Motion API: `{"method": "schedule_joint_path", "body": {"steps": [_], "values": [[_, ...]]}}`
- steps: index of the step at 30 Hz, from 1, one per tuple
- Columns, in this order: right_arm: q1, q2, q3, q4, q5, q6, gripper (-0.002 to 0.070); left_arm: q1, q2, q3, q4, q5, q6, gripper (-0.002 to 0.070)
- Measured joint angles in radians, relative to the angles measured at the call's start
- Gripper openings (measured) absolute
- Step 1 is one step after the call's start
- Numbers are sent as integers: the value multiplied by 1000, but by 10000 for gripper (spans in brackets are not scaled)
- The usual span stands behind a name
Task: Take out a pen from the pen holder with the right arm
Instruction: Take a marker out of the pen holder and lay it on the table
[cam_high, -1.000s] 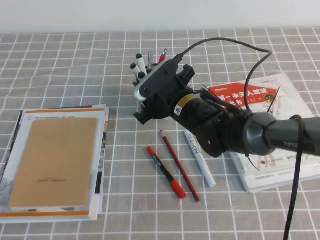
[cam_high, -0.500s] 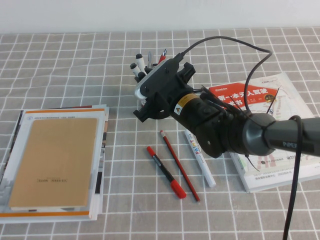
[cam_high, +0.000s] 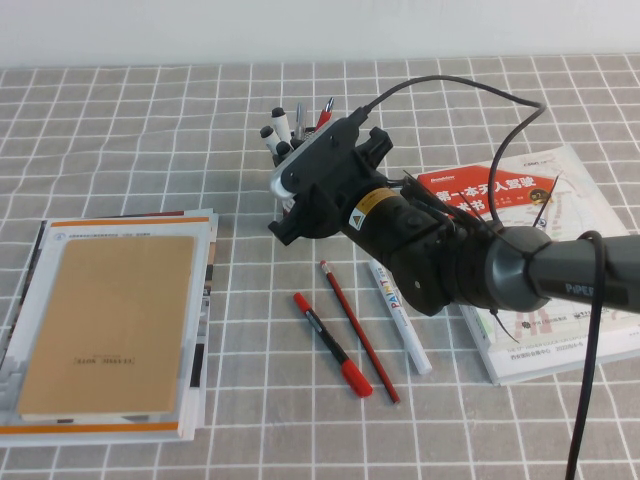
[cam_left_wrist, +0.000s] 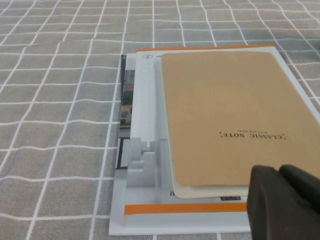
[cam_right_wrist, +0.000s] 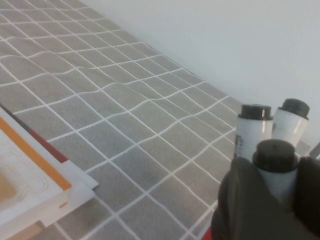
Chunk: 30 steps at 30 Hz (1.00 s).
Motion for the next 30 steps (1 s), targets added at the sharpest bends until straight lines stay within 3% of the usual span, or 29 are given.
{"method": "schedule_joint_path", "body": {"steps": [9, 30], "values": [[-2, 0, -2, 2, 2, -24, 114, 0, 0, 0, 0, 0, 0, -3], [-2, -2, -5, 7, 13, -47, 113, 0, 0, 0, 0, 0, 0, -3]]}}
